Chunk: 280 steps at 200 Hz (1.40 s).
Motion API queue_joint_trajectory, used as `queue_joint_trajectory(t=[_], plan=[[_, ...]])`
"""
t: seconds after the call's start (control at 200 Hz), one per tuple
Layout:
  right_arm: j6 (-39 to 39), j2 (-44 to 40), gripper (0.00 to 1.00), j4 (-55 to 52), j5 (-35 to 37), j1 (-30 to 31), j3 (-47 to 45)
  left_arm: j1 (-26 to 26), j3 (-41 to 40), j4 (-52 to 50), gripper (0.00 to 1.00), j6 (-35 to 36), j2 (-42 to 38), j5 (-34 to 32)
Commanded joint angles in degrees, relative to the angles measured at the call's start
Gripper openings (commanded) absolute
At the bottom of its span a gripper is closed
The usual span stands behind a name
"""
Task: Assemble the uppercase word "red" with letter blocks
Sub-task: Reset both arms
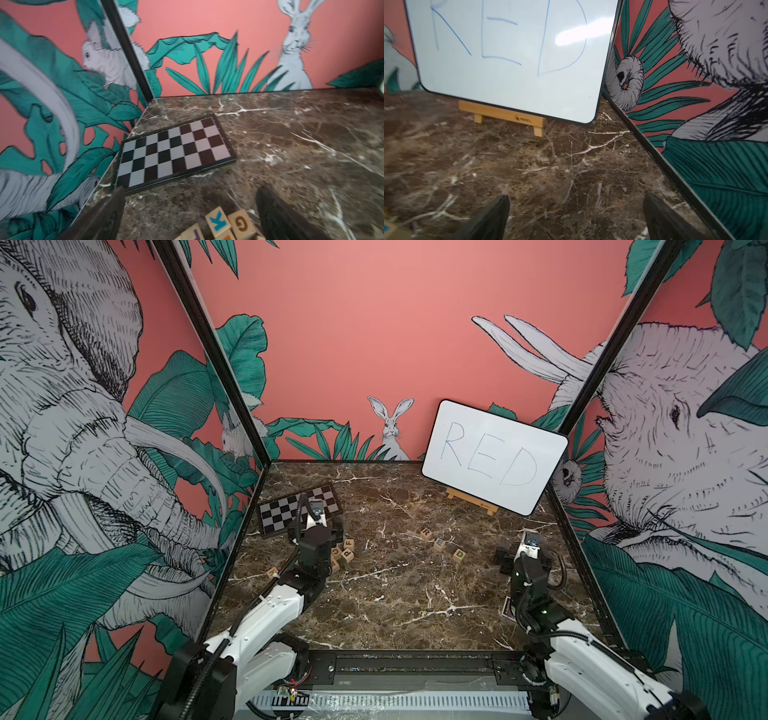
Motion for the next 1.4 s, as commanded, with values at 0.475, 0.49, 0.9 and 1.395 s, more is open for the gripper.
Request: queue_joint_trajectory(t=[0.475, 0.49, 0.9, 1.395], plan=[[-4.58, 24.80, 0.99, 27.39, 1.00, -10.39, 2.24, 11.62, -12.99, 11.73, 0.99, 7.02, 2.78, -4.27], [-4.82, 25.36, 0.99, 27.97, 0.97, -10.47, 2.35, 11.71, -12.58, 11.81, 1.00, 7.28, 3.86, -4.18], [-7.33, 36.21, 0.99, 34.20, -10.40, -13.95, 4.98, 14.78, -5.74, 27.03, 0.99, 8.36, 23.15, 12.31], [-7.36, 40.54, 0.99, 31.72, -18.56, -16.70, 8.30, 17.80, -3.24, 32.36, 0.99, 6.33, 33.43, 18.06]])
